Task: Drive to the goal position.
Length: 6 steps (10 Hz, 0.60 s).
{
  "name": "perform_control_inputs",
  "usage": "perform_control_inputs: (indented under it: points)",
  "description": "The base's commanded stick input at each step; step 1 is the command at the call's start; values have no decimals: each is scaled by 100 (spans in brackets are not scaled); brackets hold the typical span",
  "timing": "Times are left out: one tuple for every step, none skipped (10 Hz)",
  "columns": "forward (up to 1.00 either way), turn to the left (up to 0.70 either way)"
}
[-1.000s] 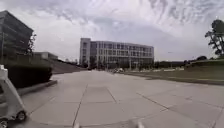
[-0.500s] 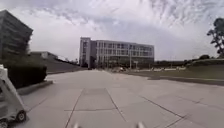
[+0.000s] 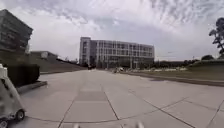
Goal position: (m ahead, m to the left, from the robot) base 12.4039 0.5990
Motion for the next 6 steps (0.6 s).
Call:
perform_control_inputs:
  points:
    - [70, 0]
    - [70, 0]
    - [70, 0]
    - [70, 0]
    - [70, 0]
    - [70, 0]
